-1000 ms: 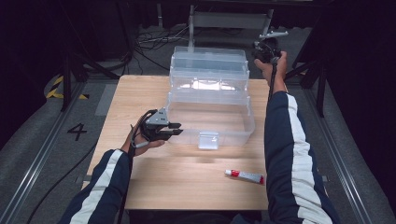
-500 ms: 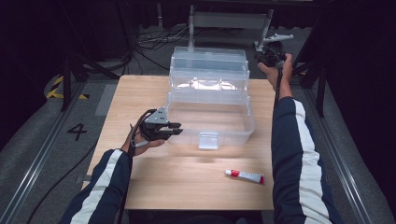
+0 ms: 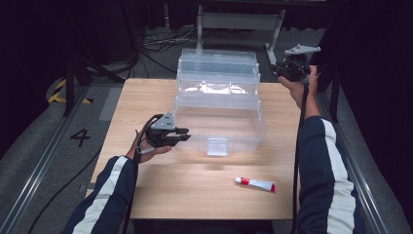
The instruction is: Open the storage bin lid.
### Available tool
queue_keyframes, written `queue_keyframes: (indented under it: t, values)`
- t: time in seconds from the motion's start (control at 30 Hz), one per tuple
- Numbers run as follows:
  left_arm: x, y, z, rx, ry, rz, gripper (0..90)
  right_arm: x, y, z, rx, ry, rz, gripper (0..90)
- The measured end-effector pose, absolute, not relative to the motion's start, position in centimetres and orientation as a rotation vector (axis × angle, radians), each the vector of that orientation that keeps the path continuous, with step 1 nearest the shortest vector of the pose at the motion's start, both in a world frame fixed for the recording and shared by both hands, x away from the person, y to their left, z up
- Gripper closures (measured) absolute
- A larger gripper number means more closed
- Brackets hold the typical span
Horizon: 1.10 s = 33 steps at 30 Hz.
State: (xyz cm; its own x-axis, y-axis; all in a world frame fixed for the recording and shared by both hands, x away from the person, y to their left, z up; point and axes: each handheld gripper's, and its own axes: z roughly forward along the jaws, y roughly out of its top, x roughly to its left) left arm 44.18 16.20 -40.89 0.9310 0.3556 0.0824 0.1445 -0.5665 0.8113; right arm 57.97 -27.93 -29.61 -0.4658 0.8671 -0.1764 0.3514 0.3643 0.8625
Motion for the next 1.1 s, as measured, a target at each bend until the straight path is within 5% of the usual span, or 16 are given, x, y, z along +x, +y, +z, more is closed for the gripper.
queue_keyframes:
  t: [0.57, 1.1]
  values:
    - [44.1, 16.1, -40.9, 2.174, 0.358, 0.297, 74.0, 49.5, -29.7, -31.5, 0.928, 2.110, 1.051, 65.9]
    - [44.1, 16.1, -40.8, 2.178, 0.366, 0.299, 73.8, 42.1, -30.5, -37.0, 0.845, 2.269, 1.046, 59.4]
